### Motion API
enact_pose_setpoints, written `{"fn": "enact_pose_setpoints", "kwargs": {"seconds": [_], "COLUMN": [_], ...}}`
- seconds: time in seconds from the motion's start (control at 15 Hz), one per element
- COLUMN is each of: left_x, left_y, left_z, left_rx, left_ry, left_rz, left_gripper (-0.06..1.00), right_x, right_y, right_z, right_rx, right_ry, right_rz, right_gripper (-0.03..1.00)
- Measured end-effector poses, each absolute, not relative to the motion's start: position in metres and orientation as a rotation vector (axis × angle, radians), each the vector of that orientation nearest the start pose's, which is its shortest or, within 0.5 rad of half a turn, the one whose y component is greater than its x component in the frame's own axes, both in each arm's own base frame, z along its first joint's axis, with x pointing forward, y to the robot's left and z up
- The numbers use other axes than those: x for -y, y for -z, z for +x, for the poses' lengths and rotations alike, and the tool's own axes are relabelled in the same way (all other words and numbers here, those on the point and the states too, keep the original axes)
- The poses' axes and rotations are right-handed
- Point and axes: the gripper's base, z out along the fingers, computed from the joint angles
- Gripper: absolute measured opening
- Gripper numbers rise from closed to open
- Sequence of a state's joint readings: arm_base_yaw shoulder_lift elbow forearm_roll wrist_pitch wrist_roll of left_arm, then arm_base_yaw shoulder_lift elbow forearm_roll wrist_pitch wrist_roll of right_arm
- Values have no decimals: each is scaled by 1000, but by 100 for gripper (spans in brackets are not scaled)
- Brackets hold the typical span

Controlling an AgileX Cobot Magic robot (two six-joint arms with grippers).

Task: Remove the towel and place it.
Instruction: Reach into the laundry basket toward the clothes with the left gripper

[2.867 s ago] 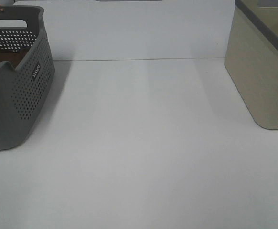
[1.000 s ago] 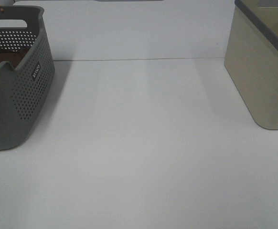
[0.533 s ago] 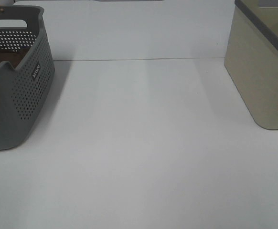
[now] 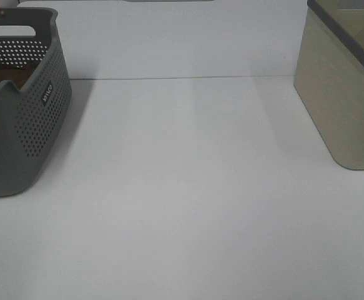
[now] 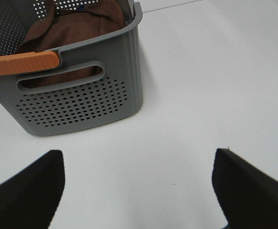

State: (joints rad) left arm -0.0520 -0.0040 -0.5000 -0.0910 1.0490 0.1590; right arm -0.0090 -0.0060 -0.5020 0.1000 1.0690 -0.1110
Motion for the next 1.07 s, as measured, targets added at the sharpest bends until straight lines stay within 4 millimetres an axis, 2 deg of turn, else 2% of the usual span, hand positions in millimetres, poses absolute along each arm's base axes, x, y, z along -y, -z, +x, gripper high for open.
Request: {"fn": "enact_pose_setpoints", "kwargs": {"seconds": [1.07], "left_x": [7], "left_y": [-278], "left_z": [-6], "left_rx": [-2014], "left_ry": [41], "left_rz": [217], "left_gripper": [80], "right_x": [-8], "right_y": [-277], "right_z": [-7], "right_rx": [-2038], "right_ry": [-45], "right_rz": [-110], "right_gripper": [68]}}
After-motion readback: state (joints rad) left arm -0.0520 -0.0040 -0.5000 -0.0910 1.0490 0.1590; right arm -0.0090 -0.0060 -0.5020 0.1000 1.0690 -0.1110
